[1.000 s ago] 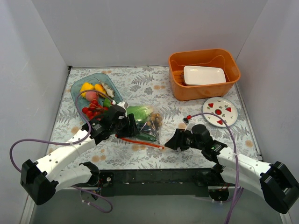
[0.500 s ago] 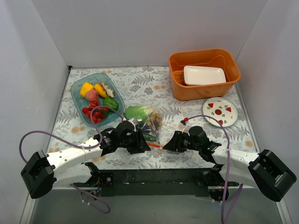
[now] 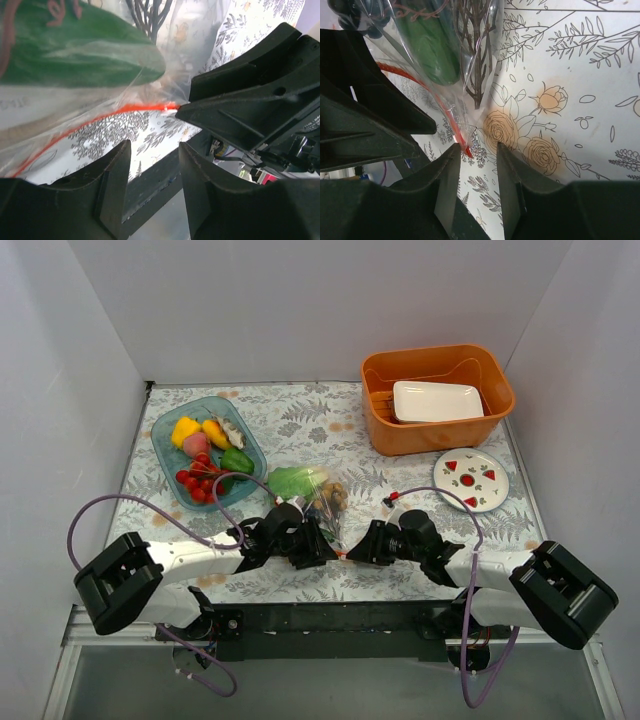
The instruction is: Open the zip-top bag and remove the fake food
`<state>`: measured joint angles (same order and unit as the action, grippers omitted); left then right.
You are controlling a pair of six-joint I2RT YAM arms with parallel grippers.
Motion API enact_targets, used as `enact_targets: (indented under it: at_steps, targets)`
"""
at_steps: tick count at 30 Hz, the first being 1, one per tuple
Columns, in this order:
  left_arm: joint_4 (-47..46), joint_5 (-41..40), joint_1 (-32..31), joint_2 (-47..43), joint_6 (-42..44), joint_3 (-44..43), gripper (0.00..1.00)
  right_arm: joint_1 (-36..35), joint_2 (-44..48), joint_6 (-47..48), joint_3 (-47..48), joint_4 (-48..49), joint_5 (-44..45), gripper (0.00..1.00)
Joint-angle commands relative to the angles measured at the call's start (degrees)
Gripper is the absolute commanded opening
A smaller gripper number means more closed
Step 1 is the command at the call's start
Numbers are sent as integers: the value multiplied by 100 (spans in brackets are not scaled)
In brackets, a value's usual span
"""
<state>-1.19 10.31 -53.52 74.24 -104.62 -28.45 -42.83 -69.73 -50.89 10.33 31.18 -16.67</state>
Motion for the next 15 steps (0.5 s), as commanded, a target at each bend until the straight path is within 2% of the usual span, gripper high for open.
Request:
enact_targets:
  at_steps: [1,11,14,15]
  targets:
    - [-566,-29,-27,187,-85,59,42,-41,-102,-70,66,468,-21,42]
    - [-769,15,-45,486,-138,23,42,-41,-330,-166,171,626,-30,38]
    - [-681,-81,-71,434,-199,67,43,-41,-374,-201,206,670,-38,31]
    - [-681,-90,-80,442,-208,120,43,-50,-374,-202,233,688,-47,25]
